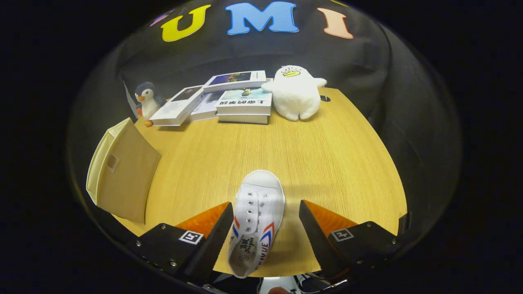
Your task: Open the storage box then place both shoes into the box .Put the left shoe in first, then the right shoe, with the right side of both shoes facing outward in a uniform manner.
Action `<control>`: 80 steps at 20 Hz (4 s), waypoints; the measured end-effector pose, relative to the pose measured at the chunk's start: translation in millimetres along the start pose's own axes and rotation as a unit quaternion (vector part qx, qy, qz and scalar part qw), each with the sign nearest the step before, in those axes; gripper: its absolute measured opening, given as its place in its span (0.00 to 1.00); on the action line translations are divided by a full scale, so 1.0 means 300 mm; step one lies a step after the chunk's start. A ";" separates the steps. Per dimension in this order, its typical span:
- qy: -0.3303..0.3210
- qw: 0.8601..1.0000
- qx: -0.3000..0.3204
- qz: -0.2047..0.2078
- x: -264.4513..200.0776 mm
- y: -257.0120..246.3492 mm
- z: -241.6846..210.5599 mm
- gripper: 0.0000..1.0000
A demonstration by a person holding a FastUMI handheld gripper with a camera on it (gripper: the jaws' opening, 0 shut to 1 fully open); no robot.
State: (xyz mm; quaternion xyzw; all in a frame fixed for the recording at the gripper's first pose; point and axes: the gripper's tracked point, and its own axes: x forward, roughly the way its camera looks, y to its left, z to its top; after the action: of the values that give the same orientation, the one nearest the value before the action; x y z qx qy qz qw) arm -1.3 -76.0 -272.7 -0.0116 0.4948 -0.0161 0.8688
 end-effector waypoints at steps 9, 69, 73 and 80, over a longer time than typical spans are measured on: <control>0.063 0.998 -0.011 -0.015 0.076 -0.060 -0.148 0.98; 0.028 0.981 0.057 0.186 -0.281 0.852 0.295 0.05; 0.030 0.977 0.050 0.205 -0.279 0.976 0.315 0.05; 0.041 0.975 0.044 0.214 -0.241 1.117 0.305 0.04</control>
State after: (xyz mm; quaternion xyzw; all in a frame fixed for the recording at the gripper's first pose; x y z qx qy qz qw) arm 46.1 262.1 -176.0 0.1341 0.5201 0.1480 0.8305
